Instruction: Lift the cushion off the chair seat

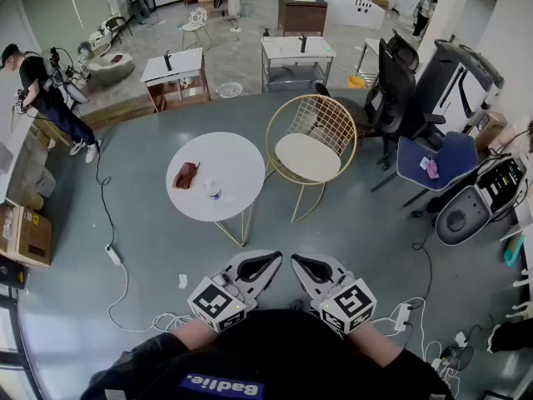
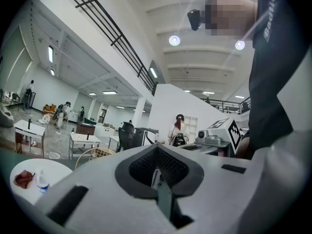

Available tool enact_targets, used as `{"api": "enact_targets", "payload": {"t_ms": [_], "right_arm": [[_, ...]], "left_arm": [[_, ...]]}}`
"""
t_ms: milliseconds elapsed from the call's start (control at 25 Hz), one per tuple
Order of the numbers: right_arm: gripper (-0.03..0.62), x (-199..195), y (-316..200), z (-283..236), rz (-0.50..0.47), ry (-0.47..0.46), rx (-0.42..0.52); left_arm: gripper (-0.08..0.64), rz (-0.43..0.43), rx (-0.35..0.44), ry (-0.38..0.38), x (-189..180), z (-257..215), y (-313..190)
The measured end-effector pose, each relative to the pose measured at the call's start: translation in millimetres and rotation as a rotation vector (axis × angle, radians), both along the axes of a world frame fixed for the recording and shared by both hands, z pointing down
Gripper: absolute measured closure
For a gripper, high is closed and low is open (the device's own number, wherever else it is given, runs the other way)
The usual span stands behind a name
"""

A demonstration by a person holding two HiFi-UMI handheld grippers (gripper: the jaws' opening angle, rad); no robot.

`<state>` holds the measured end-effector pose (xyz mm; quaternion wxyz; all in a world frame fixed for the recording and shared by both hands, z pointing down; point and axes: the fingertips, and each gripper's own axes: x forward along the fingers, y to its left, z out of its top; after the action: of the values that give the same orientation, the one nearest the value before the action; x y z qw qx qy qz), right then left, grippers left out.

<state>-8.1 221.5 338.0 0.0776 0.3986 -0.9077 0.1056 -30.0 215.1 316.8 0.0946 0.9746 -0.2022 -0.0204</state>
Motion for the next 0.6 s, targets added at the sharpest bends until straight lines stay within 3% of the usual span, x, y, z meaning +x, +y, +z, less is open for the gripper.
{"api": "enact_targets", "payload": {"t_ms": [600], "right_arm": [[0.566,8,-4,-3,-0.015,-0.01,0.0]], "left_arm": [[0.557,-0.02,-0.005,0.001,10,-1,-6]]}}
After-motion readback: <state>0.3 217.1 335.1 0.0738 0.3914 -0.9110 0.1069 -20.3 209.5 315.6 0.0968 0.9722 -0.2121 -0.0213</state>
